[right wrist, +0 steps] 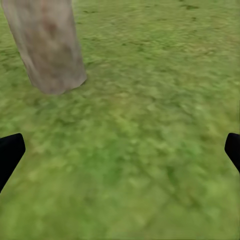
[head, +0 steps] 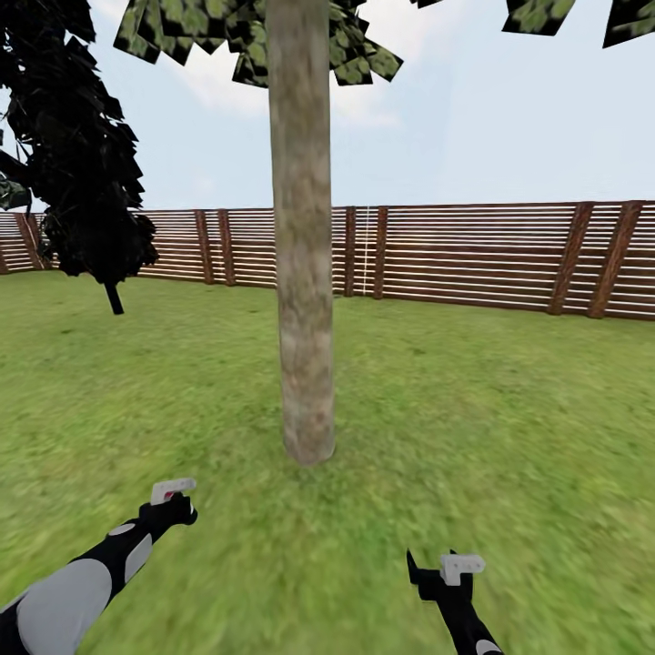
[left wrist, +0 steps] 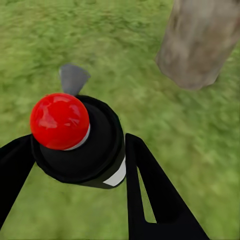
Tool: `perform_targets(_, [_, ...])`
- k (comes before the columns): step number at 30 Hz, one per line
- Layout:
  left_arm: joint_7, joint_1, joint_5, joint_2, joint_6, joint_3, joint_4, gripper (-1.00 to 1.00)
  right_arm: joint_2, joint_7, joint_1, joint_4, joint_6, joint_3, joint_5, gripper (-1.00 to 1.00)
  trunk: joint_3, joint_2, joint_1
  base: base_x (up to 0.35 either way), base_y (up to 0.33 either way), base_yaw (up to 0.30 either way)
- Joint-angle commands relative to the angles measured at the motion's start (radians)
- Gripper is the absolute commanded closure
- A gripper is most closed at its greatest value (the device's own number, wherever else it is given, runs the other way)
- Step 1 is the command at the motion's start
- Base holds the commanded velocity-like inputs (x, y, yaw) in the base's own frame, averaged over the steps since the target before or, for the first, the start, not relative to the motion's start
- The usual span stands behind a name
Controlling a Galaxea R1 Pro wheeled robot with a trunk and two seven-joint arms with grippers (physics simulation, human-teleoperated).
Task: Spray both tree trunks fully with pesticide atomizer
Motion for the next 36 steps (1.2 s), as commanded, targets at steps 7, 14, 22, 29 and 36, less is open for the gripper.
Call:
perform_targets(7, [0.0,0.0,0.0,0.001,0.0,0.0,0.0,1.0,0.0,0.0,0.0,0.0,0.0,0.0,0.0,-1.0,0.0,0.0,0.0,0.174,0.0,0.0])
perform_targets(14, [0.0,0.0,0.0,0.0,0.0,0.0,0.0,1.0,0.0,-0.001,0.0,0.001,0.0,0.002,0.002,-1.0,0.0,0.0,0.0,0.002,0.0,0.0])
perform_targets(22, [-0.188,-0.002,-0.219,0.002,0.001,-0.205,-0.01,1.0,-0.005,0.031,-0.001,-0.201,0.377,0.008,0.015,-1.0,0.0,0.0,0.0,0.0,0.0,0.0])
perform_targets(29, [-0.721,-0.008,-0.386,0.003,0.002,-0.271,-0.258,1.0,-0.004,0.633,-0.002,-0.386,0.676,0.027,0.018,-1.0,0.0,0.0,0.0,0.0,0.0,0.0])
perform_targets(36, [-0.982,-0.013,-0.753,-0.055,0.045,-0.28,-0.31,1.0,0.004,0.955,-0.012,-0.583,0.823,0.342,0.074,1.0,0.0,0.0,0.0,0.0,0.0,0.0])
